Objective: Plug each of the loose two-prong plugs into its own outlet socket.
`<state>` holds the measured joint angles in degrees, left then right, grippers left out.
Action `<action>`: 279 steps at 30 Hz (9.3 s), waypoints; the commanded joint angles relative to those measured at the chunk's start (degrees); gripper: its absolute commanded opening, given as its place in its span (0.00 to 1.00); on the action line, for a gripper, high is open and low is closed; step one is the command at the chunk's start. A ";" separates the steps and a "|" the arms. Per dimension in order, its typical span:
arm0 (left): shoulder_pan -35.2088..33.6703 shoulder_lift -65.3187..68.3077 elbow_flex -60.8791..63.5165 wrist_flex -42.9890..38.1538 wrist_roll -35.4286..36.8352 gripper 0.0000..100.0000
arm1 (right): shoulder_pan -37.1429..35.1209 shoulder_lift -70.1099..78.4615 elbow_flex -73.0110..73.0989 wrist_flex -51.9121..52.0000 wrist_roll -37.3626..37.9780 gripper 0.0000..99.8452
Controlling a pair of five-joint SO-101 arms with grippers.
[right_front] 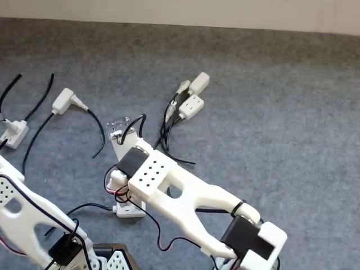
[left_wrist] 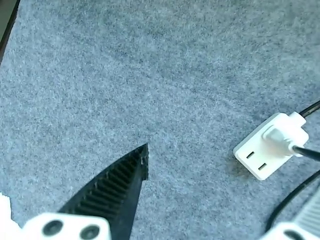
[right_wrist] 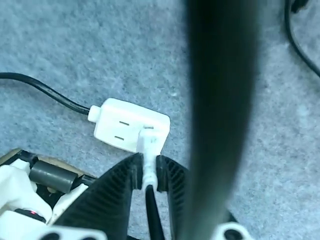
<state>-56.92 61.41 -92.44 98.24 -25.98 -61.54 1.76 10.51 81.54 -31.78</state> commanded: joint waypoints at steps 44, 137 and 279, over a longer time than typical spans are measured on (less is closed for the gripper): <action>-0.40 -1.36 -2.86 -1.05 -0.44 0.47 | -5.14 12.18 7.87 -5.14 -0.18 0.01; 71.08 -104.13 158.11 -30.86 -19.43 0.00 | 49.80 -67.47 72.66 -30.64 42.64 0.17; 68.09 2.95 23.43 -20.04 1.49 0.25 | 45.05 -67.47 74.77 -30.37 42.99 0.17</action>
<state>13.85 64.57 -65.98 76.35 -25.27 -15.91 -64.97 85.67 51.82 10.59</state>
